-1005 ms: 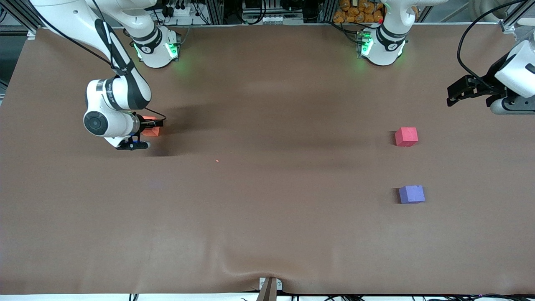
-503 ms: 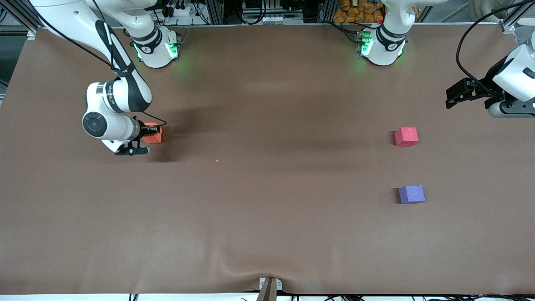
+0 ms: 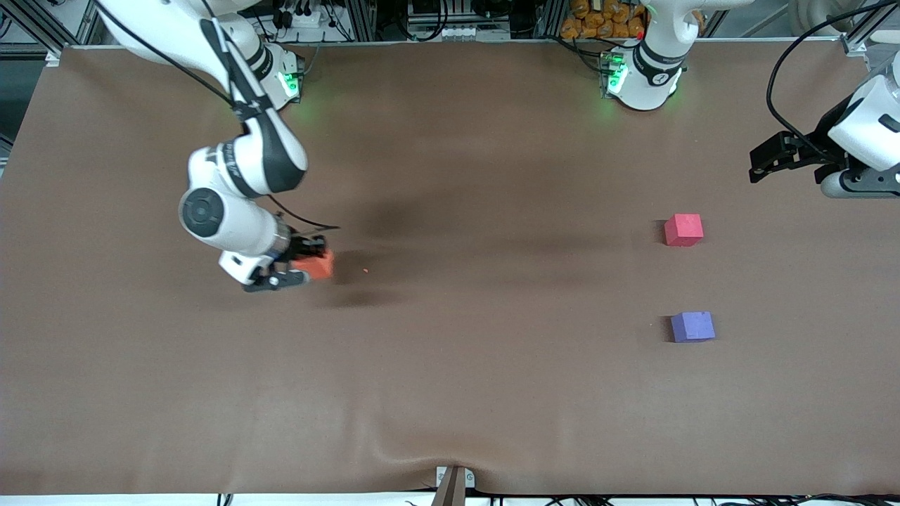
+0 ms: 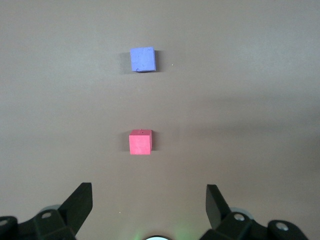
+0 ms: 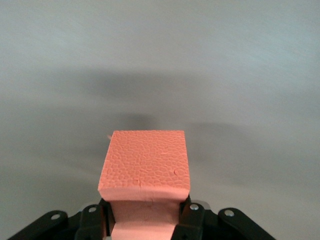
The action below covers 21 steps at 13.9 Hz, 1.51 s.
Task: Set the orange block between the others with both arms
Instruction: 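Lift the orange cube and carry it toward the table middle, then set the cube down with the right gripper while the left gripper approaches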
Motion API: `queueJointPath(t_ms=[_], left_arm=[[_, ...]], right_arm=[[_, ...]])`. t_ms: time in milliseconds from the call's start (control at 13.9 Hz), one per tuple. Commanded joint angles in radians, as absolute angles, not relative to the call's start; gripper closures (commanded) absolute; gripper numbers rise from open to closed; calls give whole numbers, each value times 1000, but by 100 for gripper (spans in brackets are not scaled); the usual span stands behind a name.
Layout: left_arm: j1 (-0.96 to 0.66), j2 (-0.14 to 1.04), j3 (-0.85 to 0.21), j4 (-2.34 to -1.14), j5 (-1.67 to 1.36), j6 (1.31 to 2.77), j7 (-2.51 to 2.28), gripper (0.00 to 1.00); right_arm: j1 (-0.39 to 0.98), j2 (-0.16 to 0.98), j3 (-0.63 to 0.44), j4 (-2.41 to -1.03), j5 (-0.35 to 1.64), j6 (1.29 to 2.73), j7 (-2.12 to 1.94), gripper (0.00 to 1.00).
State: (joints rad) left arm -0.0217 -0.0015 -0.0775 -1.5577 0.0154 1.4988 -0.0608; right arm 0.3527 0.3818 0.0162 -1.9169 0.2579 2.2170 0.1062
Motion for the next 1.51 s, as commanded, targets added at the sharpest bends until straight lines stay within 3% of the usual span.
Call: queueJointPath(t_ms=[0, 503, 790, 862, 933, 1005, 1077, 1436], left_arm=[[-20, 2, -80, -1565, 6, 1503, -54, 0], [-23, 23, -80, -1563, 6, 1509, -54, 0], [-46, 86, -87, -1560, 0, 1546, -63, 0], [-63, 107, -90, -1560, -2, 1574, -74, 0], [-75, 129, -91, -1557, -2, 1598, -75, 0], [-87, 150, -92, -1555, -3, 1612, -75, 0], [-92, 169, -92, -1554, -3, 1632, -75, 0], [-170, 280, -92, -1549, -67, 1745, -179, 0]], right_arm=[[432, 555, 8, -1692, 316, 2192, 226, 98], [617, 733, 2, -1454, 281, 2207, 420, 97], [647, 784, 2, -1404, 272, 2230, 452, 96], [659, 794, 2, -1404, 270, 2259, 466, 92], [664, 799, 2, -1404, 270, 2267, 471, 74], [664, 804, 2, -1404, 259, 2267, 471, 43], [666, 804, 2, -1405, 235, 2269, 474, 0], [663, 778, 2, -1405, 204, 2260, 472, 0]])
